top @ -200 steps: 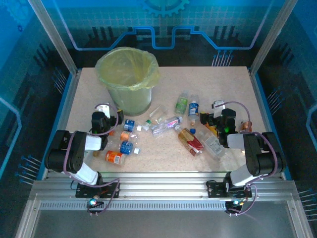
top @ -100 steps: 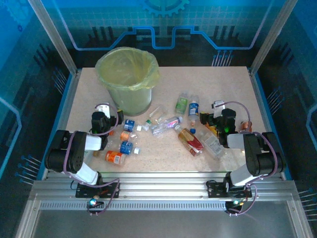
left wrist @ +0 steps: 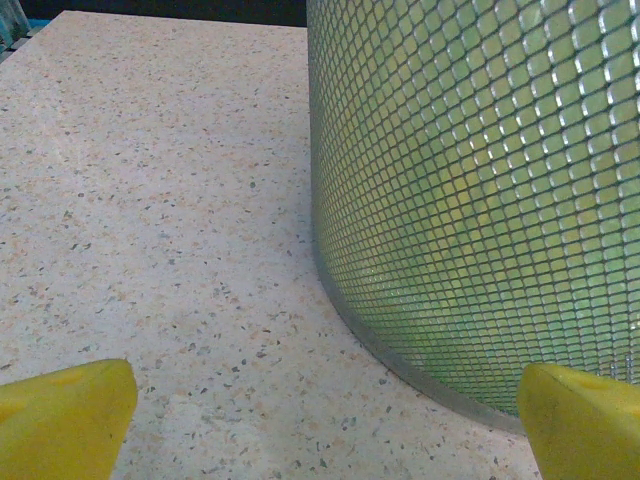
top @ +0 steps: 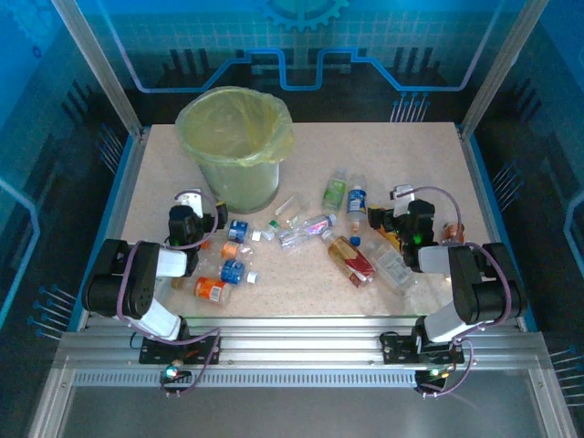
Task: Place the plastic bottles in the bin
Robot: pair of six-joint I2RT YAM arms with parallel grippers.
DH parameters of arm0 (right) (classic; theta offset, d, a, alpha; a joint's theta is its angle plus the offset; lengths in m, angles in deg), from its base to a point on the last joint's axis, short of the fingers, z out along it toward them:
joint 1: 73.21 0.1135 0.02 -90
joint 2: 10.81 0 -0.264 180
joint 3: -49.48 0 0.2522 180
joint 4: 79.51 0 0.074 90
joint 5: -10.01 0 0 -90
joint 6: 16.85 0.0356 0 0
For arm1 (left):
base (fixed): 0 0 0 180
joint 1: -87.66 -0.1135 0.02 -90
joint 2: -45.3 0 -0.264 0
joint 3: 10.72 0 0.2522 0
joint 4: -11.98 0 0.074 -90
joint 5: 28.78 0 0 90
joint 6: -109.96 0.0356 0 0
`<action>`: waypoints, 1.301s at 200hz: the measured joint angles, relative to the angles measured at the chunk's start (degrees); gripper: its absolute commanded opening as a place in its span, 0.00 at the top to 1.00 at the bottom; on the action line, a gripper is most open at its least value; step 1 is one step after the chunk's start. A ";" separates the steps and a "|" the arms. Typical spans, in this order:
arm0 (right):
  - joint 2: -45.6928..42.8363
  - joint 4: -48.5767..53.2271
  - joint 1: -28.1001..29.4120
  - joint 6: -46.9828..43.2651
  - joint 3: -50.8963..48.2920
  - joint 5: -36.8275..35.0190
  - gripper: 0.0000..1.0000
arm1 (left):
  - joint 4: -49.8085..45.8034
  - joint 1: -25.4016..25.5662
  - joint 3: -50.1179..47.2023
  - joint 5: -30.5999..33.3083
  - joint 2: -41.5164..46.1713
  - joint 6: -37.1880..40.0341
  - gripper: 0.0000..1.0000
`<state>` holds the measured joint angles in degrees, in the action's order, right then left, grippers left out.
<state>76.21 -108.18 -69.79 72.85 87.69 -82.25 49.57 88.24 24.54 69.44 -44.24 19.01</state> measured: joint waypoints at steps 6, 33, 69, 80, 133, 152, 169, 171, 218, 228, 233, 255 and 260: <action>0.00 0.00 0.00 0.00 0.00 0.00 0.00 | 0.00 0.00 0.00 0.02 0.00 0.00 0.01; 0.00 0.00 -0.02 0.00 0.00 0.22 0.00 | 0.02 0.00 0.00 -0.07 0.00 0.00 0.01; -1.31 3.74 -0.11 -0.20 1.27 1.42 0.00 | 0.92 0.00 -0.72 0.09 1.03 -0.17 0.01; -2.43 5.53 -0.11 -0.20 2.19 1.49 0.00 | 0.66 0.00 -1.33 0.39 2.67 -0.22 0.01; -11.08 12.59 -0.11 -0.15 3.43 0.24 0.00 | -4.44 0.00 -1.55 3.15 14.29 -0.79 0.01; -15.39 16.06 -0.11 -0.13 3.52 -1.27 0.00 | -7.69 0.00 -1.55 4.46 19.19 -2.03 0.01; -19.32 20.00 -0.13 0.28 4.35 -2.78 0.00 | -12.11 0.00 -1.27 5.46 23.54 -3.58 0.01; -19.74 20.50 -0.13 0.31 4.52 -3.02 0.00 | -12.74 0.00 -1.11 5.51 24.04 -3.74 0.01; -28.20 32.33 -0.17 3.87 7.61 -7.80 0.00 | -33.94 0.00 5.44 7.91 34.80 -11.10 0.01; -29.49 34.60 -0.20 4.79 7.93 -8.28 0.00 | -39.52 -0.02 7.89 8.85 36.98 -13.03 0.01; -30.01 35.65 -0.22 5.27 8.02 -8.46 0.00 | -42.12 -0.07 9.09 9.14 37.77 -14.08 0.01; -31.15 40.70 -0.22 7.39 8.66 -9.46 0.00 | -54.01 -0.17 14.73 10.47 40.46 -18.75 0.01; -31.15 41.86 -0.22 7.89 8.96 -9.70 0.00 | -56.85 -0.24 16.00 10.67 40.76 -19.89 0.01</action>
<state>45.06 -66.33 -70.01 80.74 96.65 -91.96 -7.28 88.00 40.54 80.11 -3.47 -0.88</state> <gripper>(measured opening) 0.996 0.990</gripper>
